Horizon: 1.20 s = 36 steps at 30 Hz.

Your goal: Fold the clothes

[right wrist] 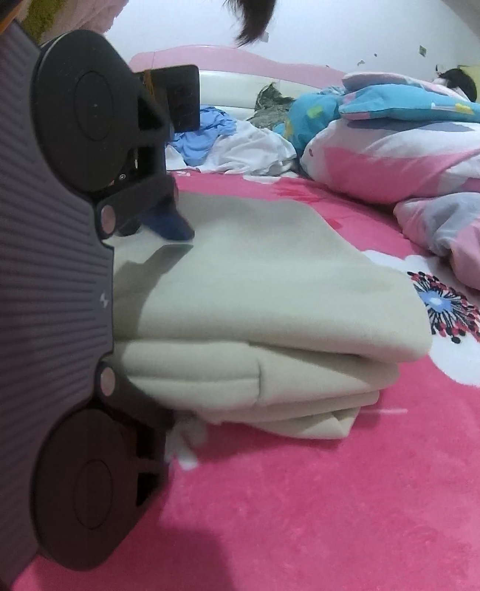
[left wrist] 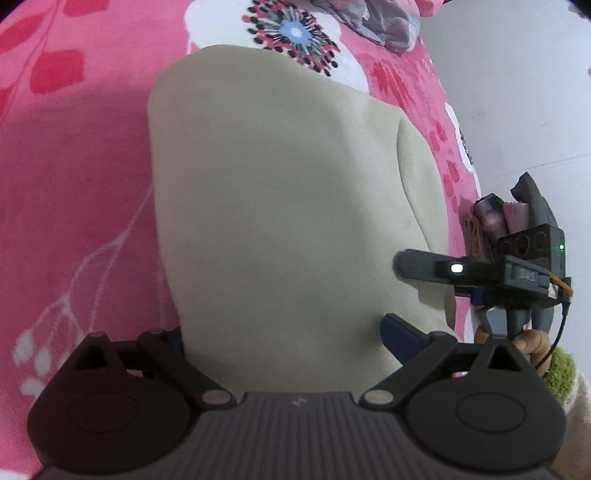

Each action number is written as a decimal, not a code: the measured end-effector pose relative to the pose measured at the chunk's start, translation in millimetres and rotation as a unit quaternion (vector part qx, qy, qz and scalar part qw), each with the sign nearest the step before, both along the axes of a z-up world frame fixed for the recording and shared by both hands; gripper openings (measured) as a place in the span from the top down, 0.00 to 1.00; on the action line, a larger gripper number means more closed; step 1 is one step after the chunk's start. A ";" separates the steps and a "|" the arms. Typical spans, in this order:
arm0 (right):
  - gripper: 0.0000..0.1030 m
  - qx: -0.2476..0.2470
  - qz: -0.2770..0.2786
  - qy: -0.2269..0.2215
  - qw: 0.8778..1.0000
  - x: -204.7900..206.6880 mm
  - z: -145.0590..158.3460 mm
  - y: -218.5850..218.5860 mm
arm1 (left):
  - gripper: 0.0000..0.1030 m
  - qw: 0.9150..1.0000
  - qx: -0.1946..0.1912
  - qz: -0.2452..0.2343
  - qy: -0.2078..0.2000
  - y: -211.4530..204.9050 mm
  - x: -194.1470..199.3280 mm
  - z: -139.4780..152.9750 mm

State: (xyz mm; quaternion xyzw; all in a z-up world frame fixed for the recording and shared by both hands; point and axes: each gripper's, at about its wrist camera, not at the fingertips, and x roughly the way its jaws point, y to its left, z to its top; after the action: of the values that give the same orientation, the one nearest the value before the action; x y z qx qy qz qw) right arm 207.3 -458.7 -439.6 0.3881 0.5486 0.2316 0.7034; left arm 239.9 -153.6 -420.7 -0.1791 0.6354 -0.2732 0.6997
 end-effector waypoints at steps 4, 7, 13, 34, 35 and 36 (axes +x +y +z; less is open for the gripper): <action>0.52 -0.005 0.016 -0.014 1.000 -1.3 10.6 -5.3 | 0.06 1.000 0.003 0.020 -0.005 -9.6 -3.5 11.8; 0.58 -0.009 0.020 -0.026 0.999 -8.5 25.7 -21.1 | 0.07 0.999 -0.011 0.033 0.005 -24.9 -11.5 17.3; 0.59 -0.066 0.002 -0.026 0.997 -31.0 55.9 -88.9 | 0.11 0.999 -0.044 0.000 0.018 -98.8 -44.6 14.6; 0.47 -0.231 -0.047 0.003 0.972 -89.7 64.0 -154.1 | 0.15 0.998 -0.033 -0.061 0.009 -163.0 -59.0 -1.8; 0.36 -0.256 -0.041 0.003 0.966 -87.3 64.2 -147.9 | 0.15 0.998 -0.029 -0.060 0.011 -157.7 -59.9 -2.4; 0.29 -0.280 -0.039 -0.006 0.959 -86.7 67.9 -141.9 | 0.15 0.998 -0.025 -0.059 0.013 -151.0 -61.9 -2.3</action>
State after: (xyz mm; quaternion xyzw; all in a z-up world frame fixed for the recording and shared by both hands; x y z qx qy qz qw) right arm 120.6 -600.6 -371.7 0.1956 0.5716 0.0432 0.7957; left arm 178.0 -304.6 -423.0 -0.1629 0.6469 -0.3274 0.6692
